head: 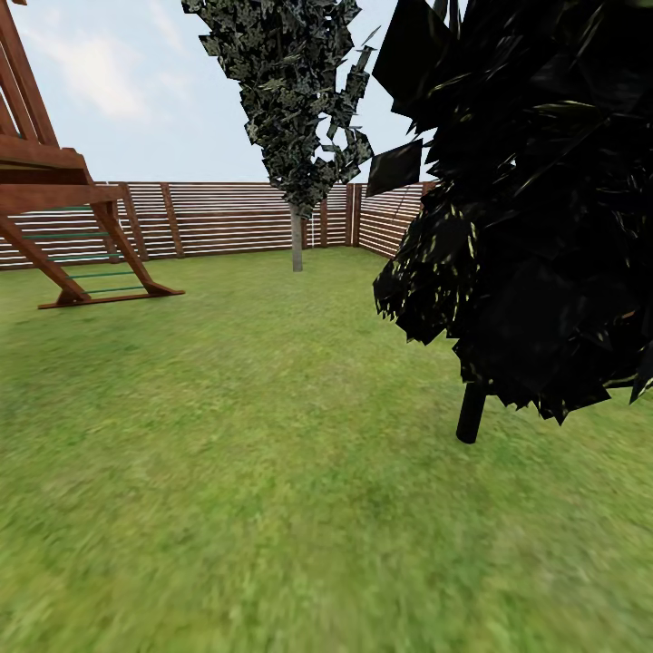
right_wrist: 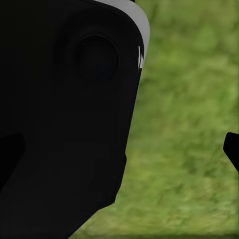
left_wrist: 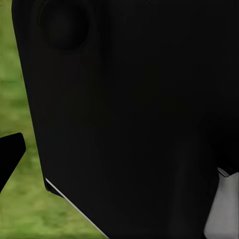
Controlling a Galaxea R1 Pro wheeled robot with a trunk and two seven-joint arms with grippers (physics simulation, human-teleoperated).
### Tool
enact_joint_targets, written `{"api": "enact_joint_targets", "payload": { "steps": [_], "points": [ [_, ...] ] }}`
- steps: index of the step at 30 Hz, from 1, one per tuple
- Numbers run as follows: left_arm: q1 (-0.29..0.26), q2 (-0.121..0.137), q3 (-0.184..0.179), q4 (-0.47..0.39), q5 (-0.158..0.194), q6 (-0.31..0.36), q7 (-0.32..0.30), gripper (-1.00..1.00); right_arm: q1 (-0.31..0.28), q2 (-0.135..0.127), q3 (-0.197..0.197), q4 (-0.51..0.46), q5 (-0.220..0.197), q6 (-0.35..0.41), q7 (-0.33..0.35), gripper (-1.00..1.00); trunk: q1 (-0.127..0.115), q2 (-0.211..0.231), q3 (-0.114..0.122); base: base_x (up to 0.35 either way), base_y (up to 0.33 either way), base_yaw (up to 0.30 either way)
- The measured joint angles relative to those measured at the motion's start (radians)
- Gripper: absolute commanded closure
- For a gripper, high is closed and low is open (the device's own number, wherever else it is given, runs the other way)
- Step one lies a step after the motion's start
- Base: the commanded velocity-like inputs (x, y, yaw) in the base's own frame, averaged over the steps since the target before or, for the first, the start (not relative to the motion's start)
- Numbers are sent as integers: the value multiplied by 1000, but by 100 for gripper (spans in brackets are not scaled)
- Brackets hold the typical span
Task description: Take the three Easter eggs out of the wicker basket on the lawn in the garden, then place them on the lawn next to a single tree (choose any tree) so that all three eggs are next to the same tree and none are left in the basket.
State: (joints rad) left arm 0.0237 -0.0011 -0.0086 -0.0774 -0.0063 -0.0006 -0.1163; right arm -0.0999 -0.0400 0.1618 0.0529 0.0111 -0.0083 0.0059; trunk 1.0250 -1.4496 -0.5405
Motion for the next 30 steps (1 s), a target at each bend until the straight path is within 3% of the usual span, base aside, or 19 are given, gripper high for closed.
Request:
{"api": "enact_joint_targets", "payload": {
  "steps": [30],
  "points": [
    [0, 0, 0, 0, 0, 0, 0, -100, 0, 0, 0, 0, 0, 0, 0, -100, 0, 0, 0, 0, 0, 0]
  ]
}}
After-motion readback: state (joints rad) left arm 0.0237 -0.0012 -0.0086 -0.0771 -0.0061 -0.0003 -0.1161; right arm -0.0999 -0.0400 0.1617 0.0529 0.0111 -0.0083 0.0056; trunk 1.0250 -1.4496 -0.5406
